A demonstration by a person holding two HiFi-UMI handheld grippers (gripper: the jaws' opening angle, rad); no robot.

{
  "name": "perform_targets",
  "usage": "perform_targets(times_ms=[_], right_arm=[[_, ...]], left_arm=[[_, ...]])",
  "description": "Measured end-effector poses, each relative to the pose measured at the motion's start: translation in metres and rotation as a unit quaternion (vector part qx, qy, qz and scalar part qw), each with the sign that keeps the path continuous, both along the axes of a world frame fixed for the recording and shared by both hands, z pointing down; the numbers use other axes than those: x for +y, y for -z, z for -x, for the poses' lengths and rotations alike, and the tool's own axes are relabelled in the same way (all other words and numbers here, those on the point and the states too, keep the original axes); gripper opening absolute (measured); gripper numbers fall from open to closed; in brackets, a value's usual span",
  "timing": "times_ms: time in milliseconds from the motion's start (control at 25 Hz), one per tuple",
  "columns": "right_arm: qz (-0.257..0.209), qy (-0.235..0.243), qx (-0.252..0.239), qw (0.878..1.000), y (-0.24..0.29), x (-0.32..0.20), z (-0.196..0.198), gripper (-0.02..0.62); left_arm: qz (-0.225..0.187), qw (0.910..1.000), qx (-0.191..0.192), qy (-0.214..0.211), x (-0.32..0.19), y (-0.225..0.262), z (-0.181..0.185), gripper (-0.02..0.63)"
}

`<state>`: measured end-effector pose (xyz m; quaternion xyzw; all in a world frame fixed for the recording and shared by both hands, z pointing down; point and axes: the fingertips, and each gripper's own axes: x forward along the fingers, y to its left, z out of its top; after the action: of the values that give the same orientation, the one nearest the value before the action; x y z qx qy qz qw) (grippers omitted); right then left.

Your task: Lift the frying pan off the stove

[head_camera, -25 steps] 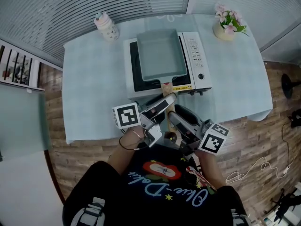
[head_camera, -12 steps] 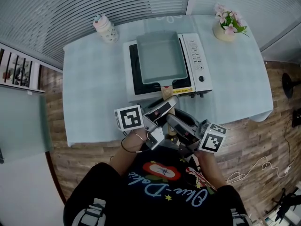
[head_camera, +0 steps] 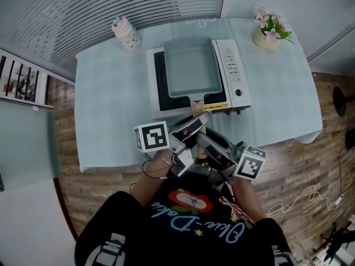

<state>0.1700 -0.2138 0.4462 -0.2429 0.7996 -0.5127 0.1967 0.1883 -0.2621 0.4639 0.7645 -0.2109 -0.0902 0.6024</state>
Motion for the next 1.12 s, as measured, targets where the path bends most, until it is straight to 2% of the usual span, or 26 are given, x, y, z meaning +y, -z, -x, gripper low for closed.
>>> perform_targets(times_ms=[200,440,1120], right_arm=[[-0.002,0.002,-0.004,1.0,0.001,0.002,0.003,0.153],[-0.01,-0.001,-0.011,1.0,0.009,0.003,0.003,0.155],[-0.081,0.016,-0.008,0.997,0.059,0.009,0.003,0.158]], left_arm=[[-0.012,0.9998,-0.014,-0.005,0.002,0.003,0.002,0.167],[-0.017,0.9998,-0.006,-0.003,0.003,0.011,0.003,0.167],[-0.084,0.9964,0.002,0.01,0.007,0.068,0.004,0.167]])
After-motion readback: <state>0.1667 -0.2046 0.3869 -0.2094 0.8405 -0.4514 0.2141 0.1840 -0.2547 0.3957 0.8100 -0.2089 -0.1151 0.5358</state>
